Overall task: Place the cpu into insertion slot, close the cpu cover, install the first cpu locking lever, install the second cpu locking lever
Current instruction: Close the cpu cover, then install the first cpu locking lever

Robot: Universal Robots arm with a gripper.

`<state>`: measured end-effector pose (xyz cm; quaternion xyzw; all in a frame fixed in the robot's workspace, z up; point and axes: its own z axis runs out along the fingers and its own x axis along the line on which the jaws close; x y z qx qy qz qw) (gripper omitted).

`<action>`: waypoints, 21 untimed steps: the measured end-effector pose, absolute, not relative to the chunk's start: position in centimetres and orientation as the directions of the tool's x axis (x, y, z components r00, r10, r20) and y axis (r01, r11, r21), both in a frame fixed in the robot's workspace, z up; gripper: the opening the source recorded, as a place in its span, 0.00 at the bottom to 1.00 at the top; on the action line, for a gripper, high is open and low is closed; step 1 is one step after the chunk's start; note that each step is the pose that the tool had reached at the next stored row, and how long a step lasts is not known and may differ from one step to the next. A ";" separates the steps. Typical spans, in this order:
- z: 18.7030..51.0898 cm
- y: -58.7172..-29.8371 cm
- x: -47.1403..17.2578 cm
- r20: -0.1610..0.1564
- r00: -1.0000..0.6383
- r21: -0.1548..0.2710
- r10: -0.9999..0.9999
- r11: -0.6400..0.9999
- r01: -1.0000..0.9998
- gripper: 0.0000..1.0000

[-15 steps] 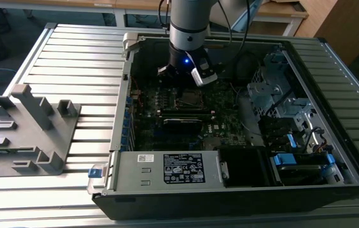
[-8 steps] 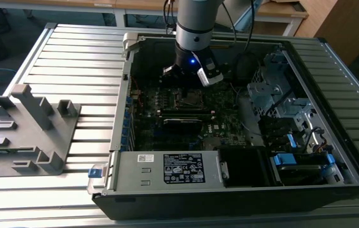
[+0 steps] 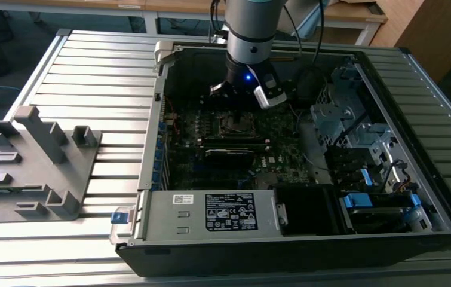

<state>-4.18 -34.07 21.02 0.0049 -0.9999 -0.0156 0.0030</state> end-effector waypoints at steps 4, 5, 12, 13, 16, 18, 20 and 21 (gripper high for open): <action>20.9 -34.1 -4.2 -0.006 -1.000 0.031 -0.010 0.999 -0.010 0.11; 20.9 -34.1 -4.2 -0.008 -1.000 0.031 -0.010 0.999 -0.010 0.11; 20.9 -34.1 -4.3 -0.008 -1.000 0.026 -0.001 1.000 -0.001 0.11; 20.9 -34.1 -4.3 -0.008 -1.000 0.026 0.000 1.000 -0.001 0.11; 20.9 -34.1 -4.3 -0.008 -1.000 0.026 0.003 1.000 0.002 0.11; 20.9 -34.1 -4.3 -0.008 -1.000 0.026 0.003 1.000 0.003 0.11; 20.9 -34.1 -4.3 -0.008 -1.000 0.026 0.003 1.000 0.003 0.11; 21.0 -34.1 -4.3 -0.008 -1.000 0.026 0.003 1.000 0.003 0.11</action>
